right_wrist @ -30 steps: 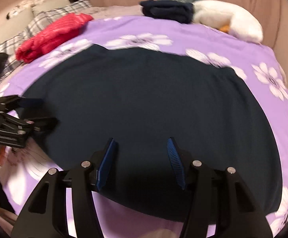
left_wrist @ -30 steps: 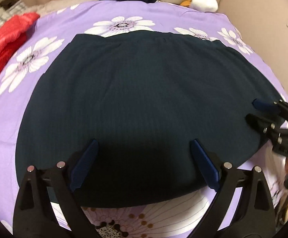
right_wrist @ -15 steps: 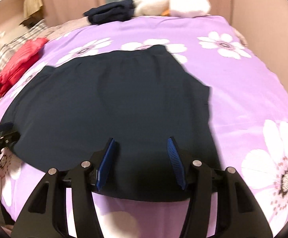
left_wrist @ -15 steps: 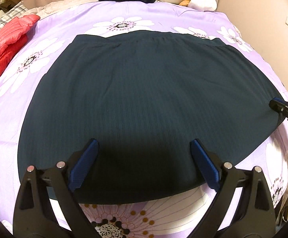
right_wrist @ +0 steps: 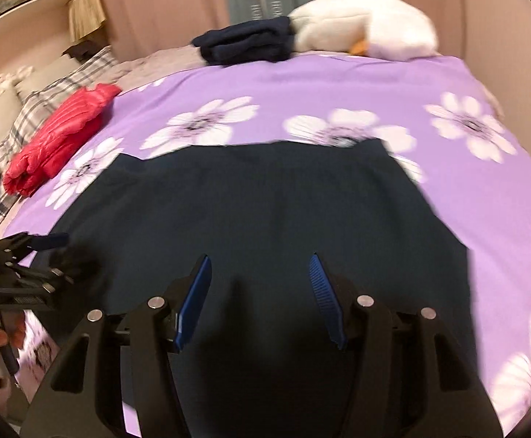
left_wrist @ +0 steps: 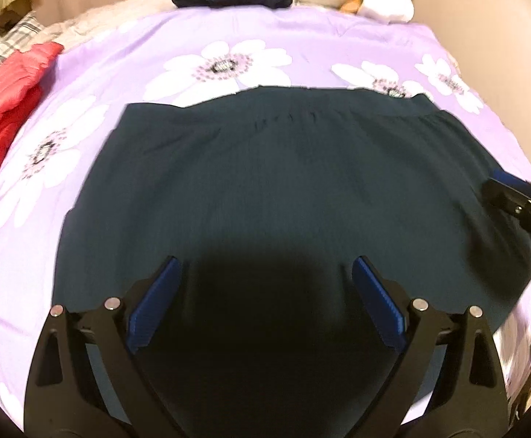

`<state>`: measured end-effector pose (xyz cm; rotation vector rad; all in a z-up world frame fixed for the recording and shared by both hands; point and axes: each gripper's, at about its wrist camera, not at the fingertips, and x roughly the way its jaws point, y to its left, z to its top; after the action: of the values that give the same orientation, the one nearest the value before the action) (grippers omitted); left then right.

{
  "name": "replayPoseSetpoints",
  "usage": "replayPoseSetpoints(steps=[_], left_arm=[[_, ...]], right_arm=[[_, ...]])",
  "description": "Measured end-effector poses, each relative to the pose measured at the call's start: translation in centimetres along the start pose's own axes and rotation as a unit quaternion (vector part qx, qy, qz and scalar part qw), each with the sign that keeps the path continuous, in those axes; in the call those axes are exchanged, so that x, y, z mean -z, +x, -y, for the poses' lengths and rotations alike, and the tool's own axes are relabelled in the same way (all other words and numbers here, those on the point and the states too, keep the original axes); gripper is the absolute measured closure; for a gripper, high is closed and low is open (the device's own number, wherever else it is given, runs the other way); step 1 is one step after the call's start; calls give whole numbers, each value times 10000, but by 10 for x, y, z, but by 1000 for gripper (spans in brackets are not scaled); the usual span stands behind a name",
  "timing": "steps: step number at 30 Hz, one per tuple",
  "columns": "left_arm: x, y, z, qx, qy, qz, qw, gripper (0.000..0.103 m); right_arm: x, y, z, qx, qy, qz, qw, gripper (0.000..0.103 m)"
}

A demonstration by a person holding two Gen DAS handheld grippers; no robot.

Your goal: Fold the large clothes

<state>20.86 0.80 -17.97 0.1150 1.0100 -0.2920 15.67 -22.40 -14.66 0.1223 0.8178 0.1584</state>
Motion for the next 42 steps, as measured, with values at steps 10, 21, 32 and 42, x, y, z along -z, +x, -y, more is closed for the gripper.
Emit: replayPoseSetpoints(steps=[10, 21, 32, 42], left_arm=[[-16, 47, -2, -227, -24, -237, 9995, 3], [-1, 42, -11, -210, -38, -40, 9998, 3], [11, 33, -15, -297, -24, 0, 9996, 3], [33, 9, -21, -511, -89, -11, 9987, 3]], right_arm=[[-19, 76, -26, 162, -99, -742, 9971, 46], [-7, 61, 19, 566, 451, -686, 9950, 46], [14, 29, 41, 1235, 236, -409, 9912, 46], [41, -8, 74, 1466, 618, -374, 9865, 40]])
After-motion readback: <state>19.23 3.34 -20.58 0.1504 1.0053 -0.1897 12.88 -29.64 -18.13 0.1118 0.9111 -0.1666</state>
